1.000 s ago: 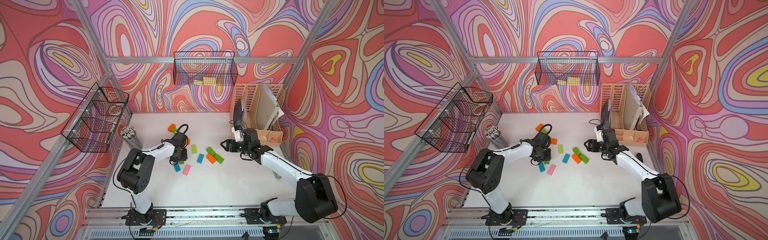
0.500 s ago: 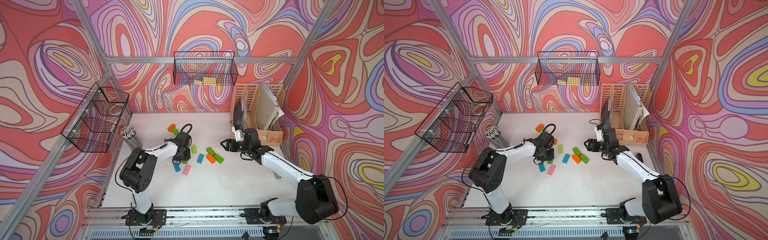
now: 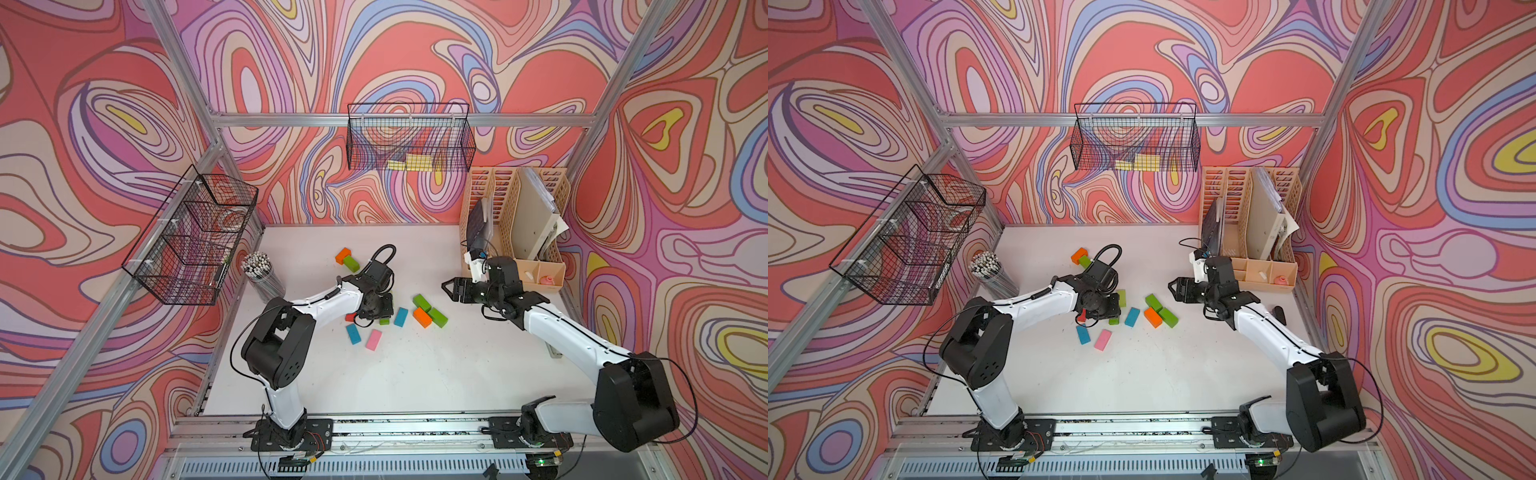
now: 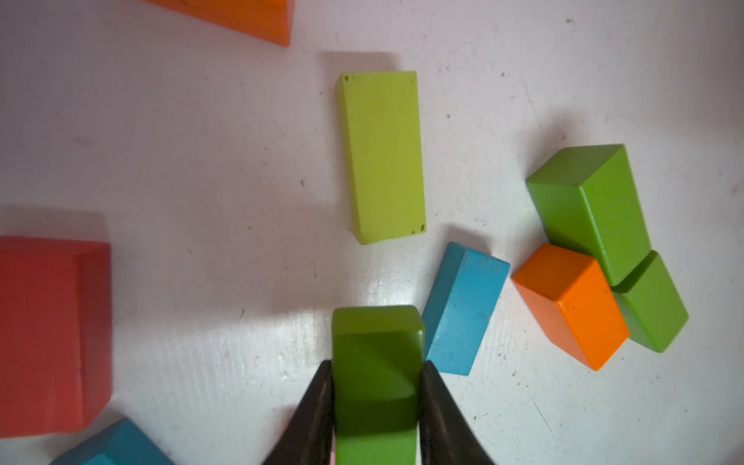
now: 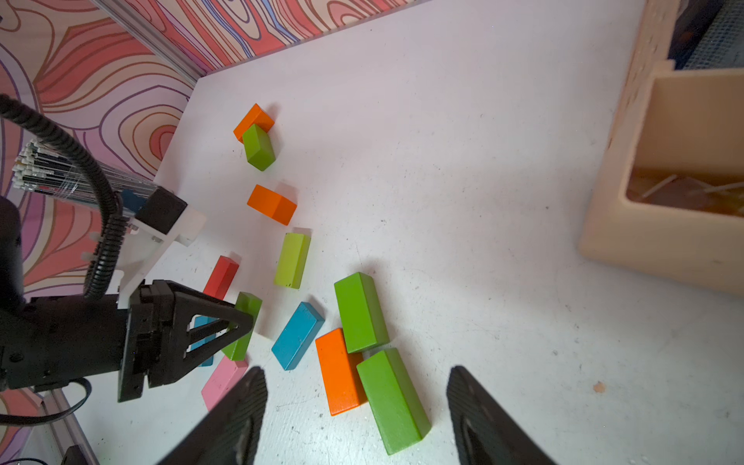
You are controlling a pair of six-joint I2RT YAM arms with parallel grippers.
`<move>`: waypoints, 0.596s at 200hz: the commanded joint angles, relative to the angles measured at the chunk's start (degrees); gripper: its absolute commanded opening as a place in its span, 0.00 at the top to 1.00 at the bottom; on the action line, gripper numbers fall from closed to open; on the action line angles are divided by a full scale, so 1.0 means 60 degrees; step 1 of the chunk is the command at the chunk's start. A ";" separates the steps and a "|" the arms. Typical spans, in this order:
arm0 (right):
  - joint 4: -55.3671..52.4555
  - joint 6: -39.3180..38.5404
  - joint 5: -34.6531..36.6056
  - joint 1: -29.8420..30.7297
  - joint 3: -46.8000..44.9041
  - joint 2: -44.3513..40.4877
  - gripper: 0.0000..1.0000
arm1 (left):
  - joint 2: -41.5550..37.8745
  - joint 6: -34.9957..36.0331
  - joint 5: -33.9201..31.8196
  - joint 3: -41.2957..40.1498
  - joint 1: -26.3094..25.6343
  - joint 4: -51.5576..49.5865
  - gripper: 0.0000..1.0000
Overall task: Assemble the letter c with building blocks
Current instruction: Assemble the building block at the center of the board.
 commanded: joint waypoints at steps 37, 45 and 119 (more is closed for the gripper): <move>0.0114 -0.0110 0.0036 0.0060 -0.0182 -0.0268 0.26 | 0.0601 -0.0072 -0.0280 0.0510 -0.0079 -0.0050 0.73; 0.0111 -0.0110 0.0036 0.0060 -0.0180 -0.0262 0.26 | 0.0610 -0.0064 -0.0345 0.0512 -0.0079 -0.0080 0.73; 0.0125 -0.0125 0.0010 0.0060 -0.0157 -0.0187 0.26 | 0.0872 -0.0071 -0.0263 0.0640 -0.0108 -0.0077 0.73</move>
